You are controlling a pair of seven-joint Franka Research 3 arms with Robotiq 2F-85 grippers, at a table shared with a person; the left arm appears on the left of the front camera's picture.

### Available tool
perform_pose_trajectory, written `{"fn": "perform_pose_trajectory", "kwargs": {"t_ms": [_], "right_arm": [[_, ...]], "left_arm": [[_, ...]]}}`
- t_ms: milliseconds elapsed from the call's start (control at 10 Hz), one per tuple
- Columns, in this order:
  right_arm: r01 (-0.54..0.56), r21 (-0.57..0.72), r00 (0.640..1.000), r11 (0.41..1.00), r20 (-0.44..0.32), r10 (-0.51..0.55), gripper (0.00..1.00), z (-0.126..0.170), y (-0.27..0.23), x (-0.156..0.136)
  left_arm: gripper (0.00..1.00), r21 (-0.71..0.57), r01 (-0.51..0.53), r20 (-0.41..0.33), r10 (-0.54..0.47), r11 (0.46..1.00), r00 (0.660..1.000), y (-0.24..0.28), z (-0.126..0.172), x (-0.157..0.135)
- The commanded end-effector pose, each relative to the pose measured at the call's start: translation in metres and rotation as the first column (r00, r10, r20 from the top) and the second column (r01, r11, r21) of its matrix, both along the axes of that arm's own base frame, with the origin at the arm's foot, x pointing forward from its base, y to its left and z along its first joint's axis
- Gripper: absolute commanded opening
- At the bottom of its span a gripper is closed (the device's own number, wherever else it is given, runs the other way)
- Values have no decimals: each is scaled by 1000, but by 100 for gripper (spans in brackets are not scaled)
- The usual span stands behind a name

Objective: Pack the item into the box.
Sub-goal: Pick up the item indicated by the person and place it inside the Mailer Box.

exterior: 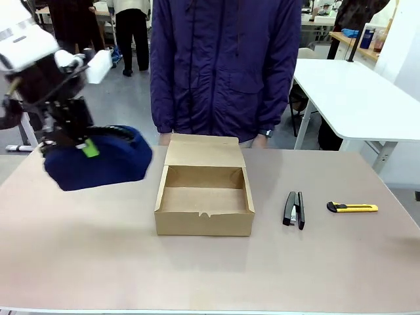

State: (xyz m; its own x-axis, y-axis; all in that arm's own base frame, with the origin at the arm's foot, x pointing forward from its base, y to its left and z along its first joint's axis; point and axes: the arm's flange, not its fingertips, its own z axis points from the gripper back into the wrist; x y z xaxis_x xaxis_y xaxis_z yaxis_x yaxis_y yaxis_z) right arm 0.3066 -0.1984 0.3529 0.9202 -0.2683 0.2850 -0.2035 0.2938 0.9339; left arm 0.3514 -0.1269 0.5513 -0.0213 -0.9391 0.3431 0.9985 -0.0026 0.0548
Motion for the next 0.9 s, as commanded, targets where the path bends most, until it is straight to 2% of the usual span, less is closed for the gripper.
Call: {"fn": "perform_pose_trajectory", "kwargs": {"t_ms": [0, 100, 300, 400, 600, 700, 800], "right_arm": [[10, 16, 1000, 1000, 26, -11, 100, 2, 1, 4], [10, 16, 1000, 1000, 26, -11, 100, 2, 1, 4], [10, 16, 1000, 1000, 26, -11, 100, 2, 1, 4], [10, 16, 1000, 1000, 26, -11, 100, 2, 1, 4], [10, 16, 1000, 1000, 26, -11, 100, 2, 1, 4], [10, 16, 1000, 1000, 26, -11, 100, 2, 1, 4], [10, 16, 1000, 1000, 26, -11, 100, 2, 1, 4]], "left_arm": [[0, -16, -10, 65, 11, 1000, 998, -64, -4, 6], [0, 13, 35, 66, -36, 999, 997, -98, -3, 0], [0, 49, 37, 161, -45, 998, 986, -157, -11, -1], [0, 79, 37, 182, -51, 996, 982, -186, -18, 8], [0, 147, 63, 167, -87, 987, 982, -225, -33, 25], [0, 165, 40, 191, -71, 985, 979, -237, -39, 32], [0, 180, 26, 162, -56, 983, 985, -246, -45, 41]]}}
